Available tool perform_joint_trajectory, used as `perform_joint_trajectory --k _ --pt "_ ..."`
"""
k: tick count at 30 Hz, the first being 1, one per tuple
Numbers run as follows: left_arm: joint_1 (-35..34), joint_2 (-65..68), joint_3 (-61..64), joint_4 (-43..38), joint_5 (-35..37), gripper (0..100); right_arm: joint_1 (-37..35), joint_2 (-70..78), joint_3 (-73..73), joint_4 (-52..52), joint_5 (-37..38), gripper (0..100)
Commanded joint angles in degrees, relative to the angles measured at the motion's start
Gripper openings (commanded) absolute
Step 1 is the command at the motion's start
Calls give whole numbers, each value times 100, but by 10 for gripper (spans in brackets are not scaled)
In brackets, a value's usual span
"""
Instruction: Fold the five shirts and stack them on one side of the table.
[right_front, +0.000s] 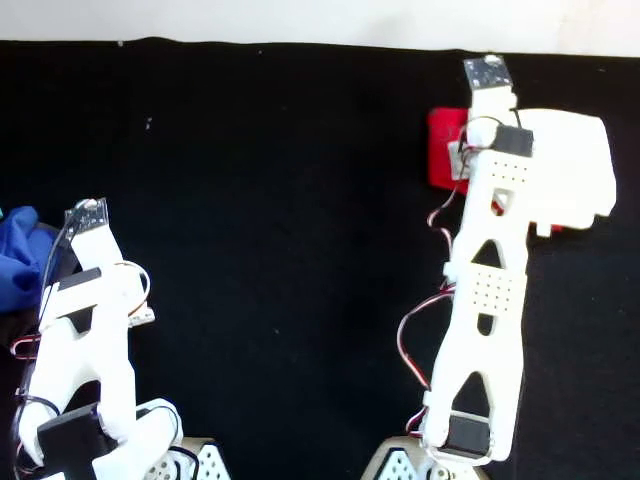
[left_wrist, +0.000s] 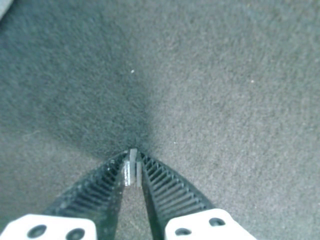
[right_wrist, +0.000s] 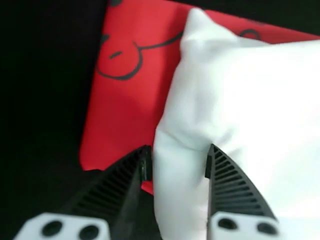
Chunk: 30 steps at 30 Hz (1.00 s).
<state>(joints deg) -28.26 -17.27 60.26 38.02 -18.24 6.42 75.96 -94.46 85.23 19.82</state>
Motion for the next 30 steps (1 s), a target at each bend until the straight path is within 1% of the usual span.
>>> perform_joint_trajectory --k 1,6,7,10,11,12,17,20,26,30 --pt "57 13 -4 -211 -44 9 312 -48 -576 -189 62 177" --pt "57 13 -4 -211 -44 9 426 -48 -576 -207 70 168" --pt "57 13 -4 -211 -44 9 426 -48 -576 -207 70 145" --pt "57 13 -4 -211 -44 9 409 -48 -576 -233 79 23" --pt "57 13 -4 -211 -44 9 400 -48 -576 -251 79 1" --pt "57 13 -4 -211 -44 9 400 -48 -576 -286 79 12" --pt "57 13 -4 -211 -44 9 365 -136 -637 -347 79 5" --pt "57 13 -4 -211 -44 9 251 -462 -585 -215 53 5" --pt "57 13 -4 -211 -44 9 -233 -1059 -585 -22 44 5" --pt "57 13 -4 -211 -44 9 -453 -1121 -567 -57 44 5"
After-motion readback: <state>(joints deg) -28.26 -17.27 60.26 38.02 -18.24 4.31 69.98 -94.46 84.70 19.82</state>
